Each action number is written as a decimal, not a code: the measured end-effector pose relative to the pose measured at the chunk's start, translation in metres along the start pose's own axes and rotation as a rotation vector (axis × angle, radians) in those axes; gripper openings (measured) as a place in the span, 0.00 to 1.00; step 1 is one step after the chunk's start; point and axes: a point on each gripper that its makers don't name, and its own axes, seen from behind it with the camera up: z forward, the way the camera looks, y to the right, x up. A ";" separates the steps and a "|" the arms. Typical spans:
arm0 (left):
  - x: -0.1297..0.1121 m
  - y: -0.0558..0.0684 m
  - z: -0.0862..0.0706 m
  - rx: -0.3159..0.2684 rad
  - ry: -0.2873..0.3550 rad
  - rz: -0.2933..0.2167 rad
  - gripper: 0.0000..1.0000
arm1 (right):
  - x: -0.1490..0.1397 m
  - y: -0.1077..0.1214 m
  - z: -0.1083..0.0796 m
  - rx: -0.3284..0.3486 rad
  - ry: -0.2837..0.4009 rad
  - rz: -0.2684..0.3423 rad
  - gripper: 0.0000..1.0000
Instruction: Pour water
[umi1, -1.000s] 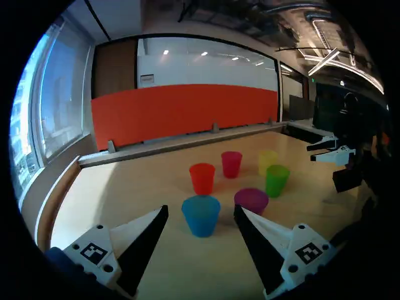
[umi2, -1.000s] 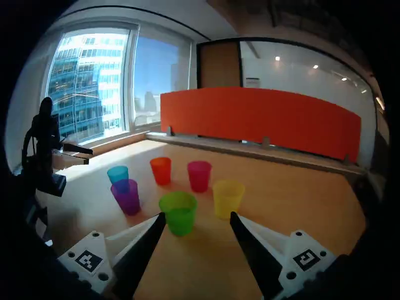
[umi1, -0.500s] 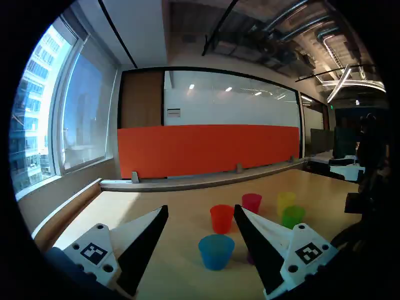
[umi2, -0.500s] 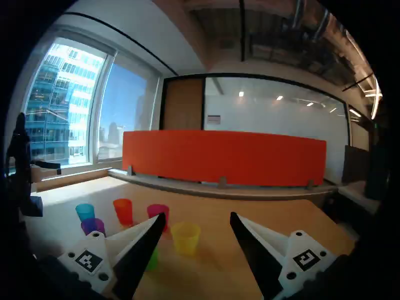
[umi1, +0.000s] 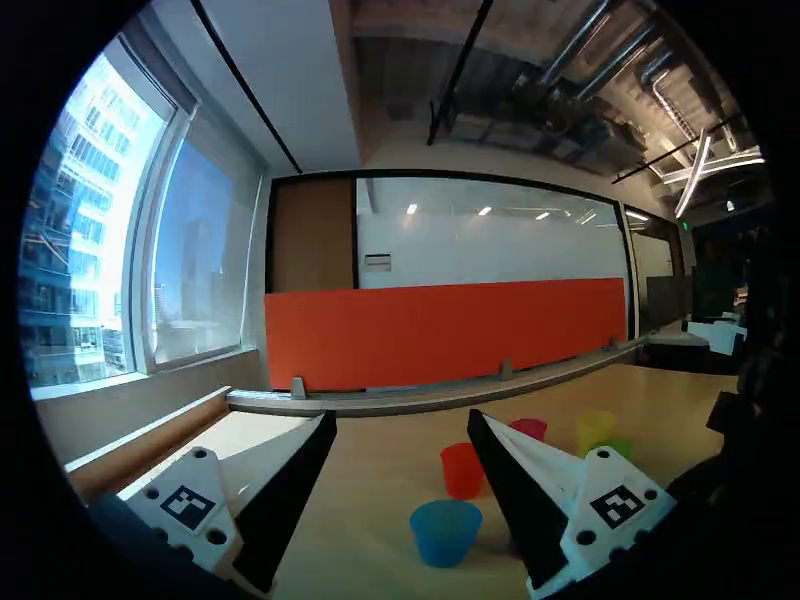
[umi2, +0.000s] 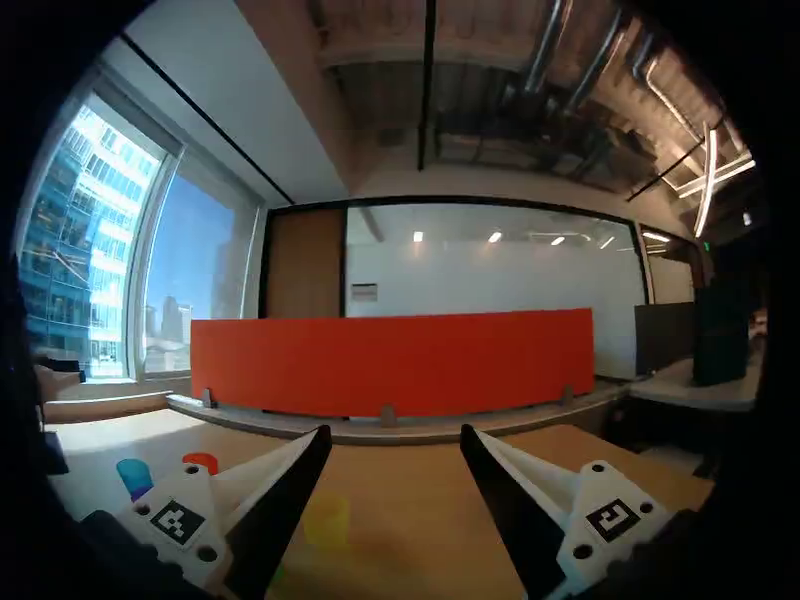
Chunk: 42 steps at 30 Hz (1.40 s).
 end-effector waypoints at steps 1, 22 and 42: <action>-0.001 0.000 0.001 0.005 0.002 -0.005 0.98 | 0.000 0.002 -0.001 -0.009 0.002 0.001 0.99; -0.032 -0.014 0.012 0.128 0.011 0.048 0.98 | -0.030 0.017 -0.003 -0.055 -0.069 0.017 0.99; -0.073 -0.019 0.022 0.136 -0.007 0.017 0.97 | -0.031 -0.003 0.002 -0.047 -0.095 0.004 0.99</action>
